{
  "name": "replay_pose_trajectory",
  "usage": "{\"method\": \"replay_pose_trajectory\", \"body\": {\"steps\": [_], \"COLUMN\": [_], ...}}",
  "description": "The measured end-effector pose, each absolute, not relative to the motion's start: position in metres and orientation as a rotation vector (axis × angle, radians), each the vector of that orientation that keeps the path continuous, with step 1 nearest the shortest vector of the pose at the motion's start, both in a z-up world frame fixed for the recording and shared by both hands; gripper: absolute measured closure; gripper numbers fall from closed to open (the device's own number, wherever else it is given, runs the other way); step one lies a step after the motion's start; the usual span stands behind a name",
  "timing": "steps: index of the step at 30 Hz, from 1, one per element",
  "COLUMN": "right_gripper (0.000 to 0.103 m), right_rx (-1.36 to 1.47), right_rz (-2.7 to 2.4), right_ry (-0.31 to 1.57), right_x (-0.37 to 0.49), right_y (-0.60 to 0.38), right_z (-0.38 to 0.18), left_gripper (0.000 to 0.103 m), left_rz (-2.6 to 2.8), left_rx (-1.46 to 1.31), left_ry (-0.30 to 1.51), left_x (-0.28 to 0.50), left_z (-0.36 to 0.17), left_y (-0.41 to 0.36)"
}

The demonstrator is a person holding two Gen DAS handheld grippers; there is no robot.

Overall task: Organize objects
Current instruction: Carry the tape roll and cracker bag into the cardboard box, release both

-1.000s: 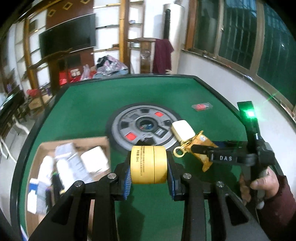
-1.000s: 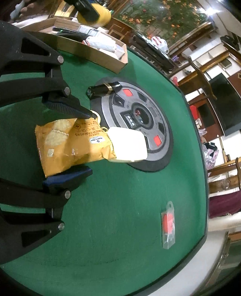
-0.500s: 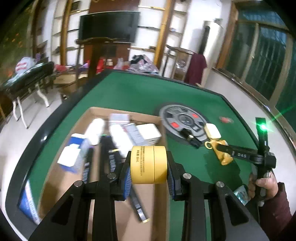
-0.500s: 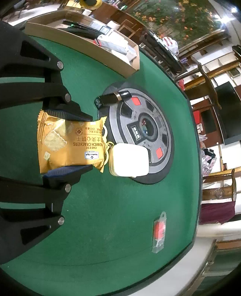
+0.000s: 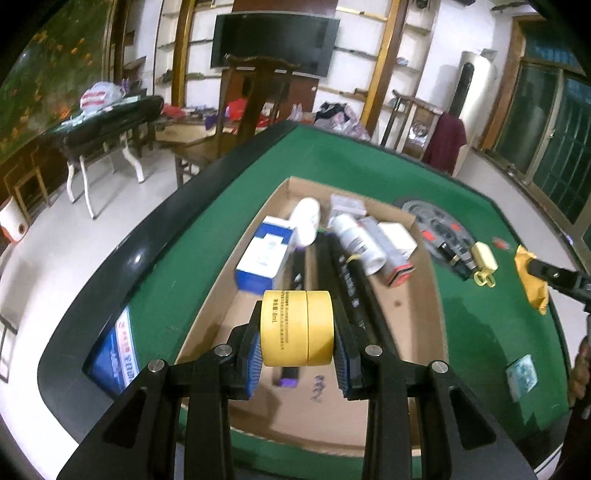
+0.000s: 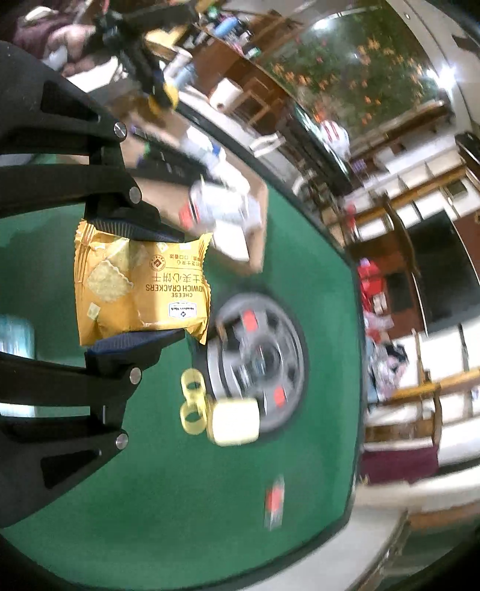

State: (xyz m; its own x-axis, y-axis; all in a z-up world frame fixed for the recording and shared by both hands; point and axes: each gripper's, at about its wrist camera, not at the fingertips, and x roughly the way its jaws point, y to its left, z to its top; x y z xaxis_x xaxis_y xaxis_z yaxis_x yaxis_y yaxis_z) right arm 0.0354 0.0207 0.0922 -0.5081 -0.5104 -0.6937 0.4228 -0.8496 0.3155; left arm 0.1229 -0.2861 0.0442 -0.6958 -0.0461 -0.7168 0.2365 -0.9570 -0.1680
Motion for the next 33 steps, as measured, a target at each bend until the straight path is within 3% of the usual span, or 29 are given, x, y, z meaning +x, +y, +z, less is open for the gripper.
{"method": "replay_pose_trajectory", "body": {"steps": [14, 22, 33], "right_gripper": [0.06, 0.06, 0.06], "right_rx": [1.234, 1.283, 1.338], "right_rz": [-2.212, -2.357, -2.397], "right_ry": [-0.046, 0.175, 0.243], "right_x": [0.044, 0.041, 0.044], "right_y": [-0.116, -0.151, -0.166], "right_z": [0.054, 0.033, 0.026], "left_gripper": [0.075, 0.075, 0.075], "left_rz": [-2.63, -2.624, -2.646], "left_rx": [1.283, 1.26, 1.224], "left_ry": [0.221, 0.169, 0.27], "left_x": [0.107, 0.107, 0.11], "left_z": [0.004, -0.003, 0.0], "left_y": [-0.305, -0.304, -0.311]}}
